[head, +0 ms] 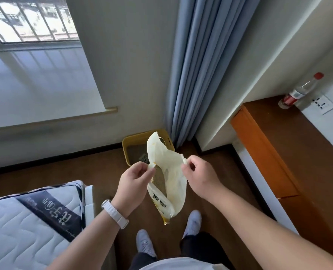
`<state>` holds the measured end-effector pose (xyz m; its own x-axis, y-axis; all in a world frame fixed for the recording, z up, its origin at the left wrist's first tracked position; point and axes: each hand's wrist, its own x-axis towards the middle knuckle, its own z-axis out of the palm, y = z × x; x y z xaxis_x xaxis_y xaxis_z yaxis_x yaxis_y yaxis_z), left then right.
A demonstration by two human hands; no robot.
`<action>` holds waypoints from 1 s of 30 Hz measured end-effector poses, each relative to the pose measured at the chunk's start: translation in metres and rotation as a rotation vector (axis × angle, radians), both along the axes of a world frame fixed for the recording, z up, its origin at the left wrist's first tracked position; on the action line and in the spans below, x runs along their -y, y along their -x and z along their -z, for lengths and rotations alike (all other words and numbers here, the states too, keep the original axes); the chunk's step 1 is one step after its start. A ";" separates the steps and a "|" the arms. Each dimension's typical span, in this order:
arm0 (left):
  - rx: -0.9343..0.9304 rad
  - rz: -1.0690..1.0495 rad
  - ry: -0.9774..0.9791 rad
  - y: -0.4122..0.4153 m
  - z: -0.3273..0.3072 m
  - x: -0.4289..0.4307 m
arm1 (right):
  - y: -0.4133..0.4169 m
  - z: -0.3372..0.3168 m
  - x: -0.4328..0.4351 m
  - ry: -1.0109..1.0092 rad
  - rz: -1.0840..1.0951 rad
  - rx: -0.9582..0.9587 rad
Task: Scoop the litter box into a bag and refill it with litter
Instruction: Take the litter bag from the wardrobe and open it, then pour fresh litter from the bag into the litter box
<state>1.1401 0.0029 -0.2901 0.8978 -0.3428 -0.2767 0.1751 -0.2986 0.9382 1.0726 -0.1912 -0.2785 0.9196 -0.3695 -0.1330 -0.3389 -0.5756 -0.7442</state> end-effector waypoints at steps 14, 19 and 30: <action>-0.074 -0.224 -0.199 -0.048 0.046 0.070 | -0.102 0.072 0.075 -0.144 -0.223 -0.094; -0.121 -0.352 -0.248 -0.061 0.072 0.110 | -0.126 0.113 0.115 -0.215 -0.289 -0.119; -0.325 -0.485 -0.115 -0.093 0.177 0.164 | -0.176 0.215 0.145 -0.229 -0.300 -0.153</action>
<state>1.2334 -0.1609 -0.4672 0.8076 0.1336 -0.5744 0.5895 -0.2092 0.7802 1.2486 -0.3360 -0.4939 0.9454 -0.0332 -0.3242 -0.2979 -0.4912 -0.8185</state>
